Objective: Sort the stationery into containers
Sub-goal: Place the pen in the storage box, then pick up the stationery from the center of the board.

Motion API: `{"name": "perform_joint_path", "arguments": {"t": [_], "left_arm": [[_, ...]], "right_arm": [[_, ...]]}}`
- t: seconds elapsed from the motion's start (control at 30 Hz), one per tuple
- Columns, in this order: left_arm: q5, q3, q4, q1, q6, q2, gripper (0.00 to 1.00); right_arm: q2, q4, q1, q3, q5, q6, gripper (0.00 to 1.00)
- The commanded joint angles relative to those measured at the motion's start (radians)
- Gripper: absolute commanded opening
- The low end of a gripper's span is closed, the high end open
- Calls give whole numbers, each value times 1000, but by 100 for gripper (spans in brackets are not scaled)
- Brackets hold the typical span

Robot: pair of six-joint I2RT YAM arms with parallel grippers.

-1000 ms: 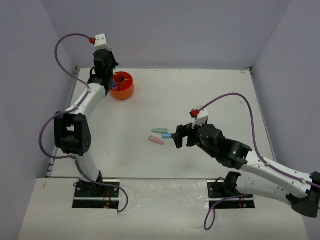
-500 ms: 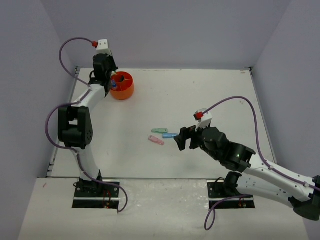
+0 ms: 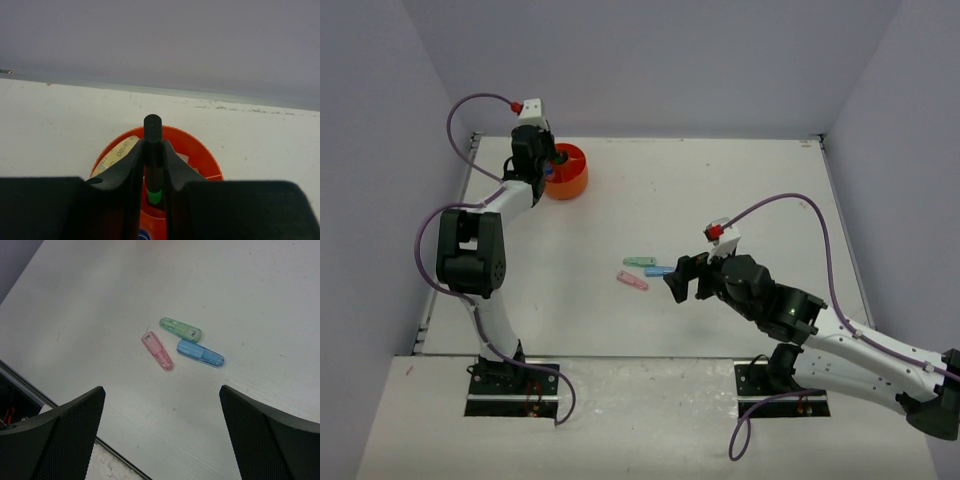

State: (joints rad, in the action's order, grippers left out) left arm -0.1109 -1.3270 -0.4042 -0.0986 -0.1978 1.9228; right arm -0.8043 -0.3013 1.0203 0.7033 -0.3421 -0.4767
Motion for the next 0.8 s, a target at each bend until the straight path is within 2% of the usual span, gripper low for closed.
{"name": "perform_joint_path", "arguments": {"t": [0.0,0.03,0.17,0.27,0.33,0.4,0.43,0.47,0.5,0.57,0.63,0.73,0.77], "left_arm": [[8,18,-70,6,-11,-39,38],[6,25,-71,7,-16,-44,48],[-67,32,-41,7,-69,-99,74],[-100,25,5,7,-139,-173,93],[-120,-11,76,7,-185,-228,100],[-134,-38,186,7,-206,-263,100],[-187,-112,347,7,-262,-292,100],[-204,-170,437,7,-337,-326,100],[-220,-197,524,7,-400,-332,100],[-215,-178,736,8,-555,-441,100],[-137,-87,724,9,-588,-584,100],[-73,214,608,10,-615,-827,100],[-59,250,567,10,-599,-886,100]], "right_arm": [[-8,61,0,9,21,4,99],[-17,61,0,11,18,8,99],[-96,64,-7,42,103,62,98],[-219,58,-11,103,159,121,82],[-284,59,-17,126,161,153,80],[-352,57,-26,156,188,168,76],[-423,44,-63,198,240,198,72],[-487,19,-75,243,281,223,66],[-536,15,-87,279,298,241,65],[-641,-60,-116,386,307,295,58],[-756,-127,-124,461,312,344,54],[-888,-186,-124,564,303,391,50],[-912,-192,-125,574,307,401,50]]}}
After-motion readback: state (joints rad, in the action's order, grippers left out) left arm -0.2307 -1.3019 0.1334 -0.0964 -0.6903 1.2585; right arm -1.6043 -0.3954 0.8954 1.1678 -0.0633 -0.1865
